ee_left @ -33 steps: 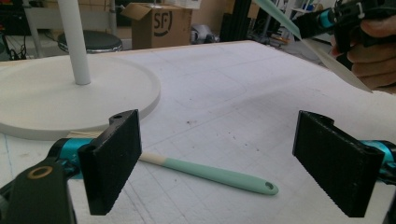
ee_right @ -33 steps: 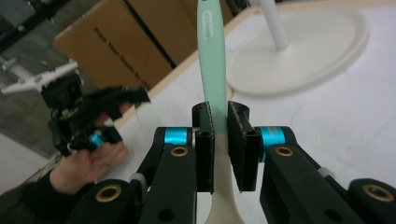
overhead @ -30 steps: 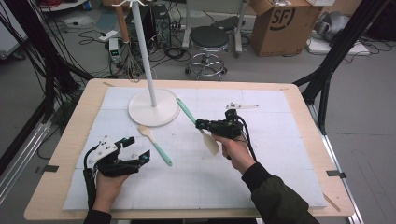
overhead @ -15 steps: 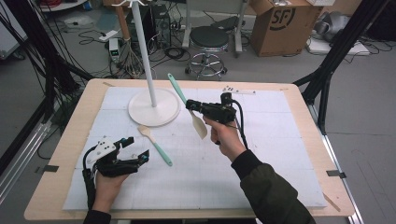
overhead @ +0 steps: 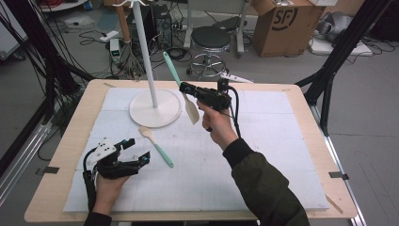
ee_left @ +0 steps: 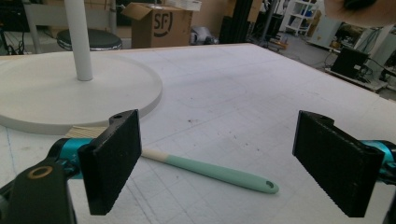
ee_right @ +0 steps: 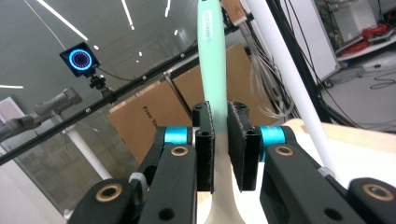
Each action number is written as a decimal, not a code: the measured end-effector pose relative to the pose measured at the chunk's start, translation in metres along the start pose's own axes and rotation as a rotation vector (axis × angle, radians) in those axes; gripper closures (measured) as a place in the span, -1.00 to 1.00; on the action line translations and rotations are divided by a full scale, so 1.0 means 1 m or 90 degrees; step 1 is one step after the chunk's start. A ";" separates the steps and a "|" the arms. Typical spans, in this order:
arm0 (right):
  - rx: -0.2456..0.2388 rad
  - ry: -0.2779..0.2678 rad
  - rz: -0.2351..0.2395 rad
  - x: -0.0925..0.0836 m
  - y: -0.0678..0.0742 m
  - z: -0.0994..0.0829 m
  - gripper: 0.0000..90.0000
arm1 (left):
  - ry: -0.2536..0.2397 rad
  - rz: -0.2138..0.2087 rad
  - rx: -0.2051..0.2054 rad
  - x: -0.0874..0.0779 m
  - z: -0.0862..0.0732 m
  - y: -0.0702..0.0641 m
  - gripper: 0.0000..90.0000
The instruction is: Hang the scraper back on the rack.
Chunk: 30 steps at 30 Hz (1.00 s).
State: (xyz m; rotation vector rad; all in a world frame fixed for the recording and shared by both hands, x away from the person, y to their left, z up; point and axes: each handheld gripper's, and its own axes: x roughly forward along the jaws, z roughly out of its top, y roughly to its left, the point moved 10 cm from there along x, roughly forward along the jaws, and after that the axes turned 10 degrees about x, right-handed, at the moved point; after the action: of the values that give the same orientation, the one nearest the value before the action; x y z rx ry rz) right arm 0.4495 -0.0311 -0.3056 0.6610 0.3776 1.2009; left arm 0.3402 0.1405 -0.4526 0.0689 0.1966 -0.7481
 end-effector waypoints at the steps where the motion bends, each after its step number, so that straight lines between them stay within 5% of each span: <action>1: -0.001 0.000 0.003 0.002 0.002 0.002 0.82 | -0.001 0.001 -0.002 0.000 0.000 0.000 -0.64; 9: -0.033 -0.035 0.028 0.021 0.019 0.023 0.82 | -0.005 0.004 -0.008 -0.004 0.000 0.002 -0.64; 30: -0.063 -0.059 0.025 0.045 0.036 0.080 0.82 | -0.013 0.006 -0.012 -0.008 0.002 0.003 -0.64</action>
State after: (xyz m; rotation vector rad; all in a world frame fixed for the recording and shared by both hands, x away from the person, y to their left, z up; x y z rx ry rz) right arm 0.4859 -0.0032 -0.2189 0.6385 0.2265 1.2130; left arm 0.3372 0.1477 -0.4490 0.0444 0.1841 -0.7369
